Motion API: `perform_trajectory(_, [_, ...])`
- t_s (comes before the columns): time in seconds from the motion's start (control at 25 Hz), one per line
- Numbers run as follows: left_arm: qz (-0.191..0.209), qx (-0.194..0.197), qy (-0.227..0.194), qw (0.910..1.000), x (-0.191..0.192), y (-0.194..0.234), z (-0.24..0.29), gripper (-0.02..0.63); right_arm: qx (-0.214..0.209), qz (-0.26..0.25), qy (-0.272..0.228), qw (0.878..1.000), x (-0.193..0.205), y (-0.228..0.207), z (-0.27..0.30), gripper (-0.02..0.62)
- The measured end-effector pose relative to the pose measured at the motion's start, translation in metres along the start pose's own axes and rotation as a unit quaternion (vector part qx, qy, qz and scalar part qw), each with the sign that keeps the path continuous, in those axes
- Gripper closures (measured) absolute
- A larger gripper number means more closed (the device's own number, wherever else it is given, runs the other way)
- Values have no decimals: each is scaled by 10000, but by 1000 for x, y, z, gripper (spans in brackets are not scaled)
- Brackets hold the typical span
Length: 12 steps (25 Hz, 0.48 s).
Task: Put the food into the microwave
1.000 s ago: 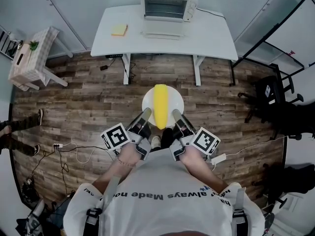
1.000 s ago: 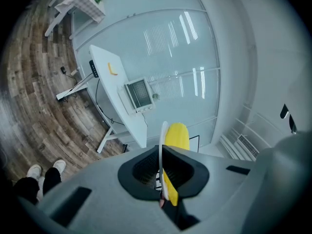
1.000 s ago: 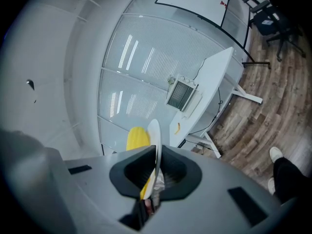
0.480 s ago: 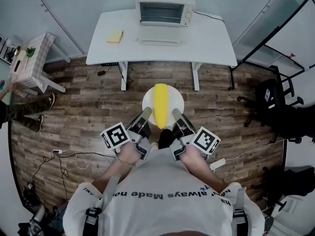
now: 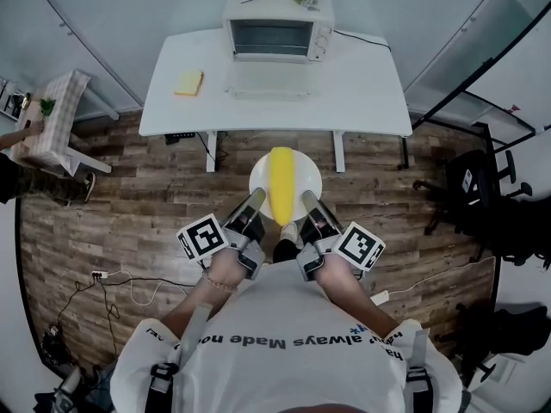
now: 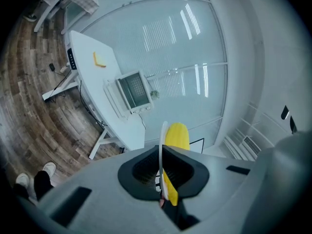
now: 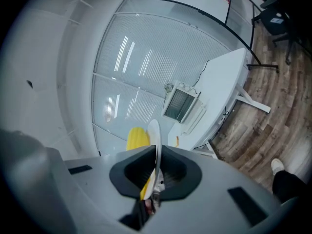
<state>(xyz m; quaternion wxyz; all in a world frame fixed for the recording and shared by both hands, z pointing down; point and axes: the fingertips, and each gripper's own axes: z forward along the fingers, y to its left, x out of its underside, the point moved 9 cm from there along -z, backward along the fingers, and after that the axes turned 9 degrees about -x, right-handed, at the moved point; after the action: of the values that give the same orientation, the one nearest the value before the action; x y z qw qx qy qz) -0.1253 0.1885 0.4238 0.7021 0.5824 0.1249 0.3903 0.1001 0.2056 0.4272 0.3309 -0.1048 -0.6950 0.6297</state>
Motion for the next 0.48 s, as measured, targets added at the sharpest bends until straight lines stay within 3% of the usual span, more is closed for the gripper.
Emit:
perform_trajectory(0.2, [61,-166,-1,9998,-12,-9,43,588,-12,34,8,10000,-42,-15,18,570])
perform_trajectory(0.48, [-11,-46,-53,10000,-20,-23,103,589,-17,29,60,10000,-96,-37,37,569])
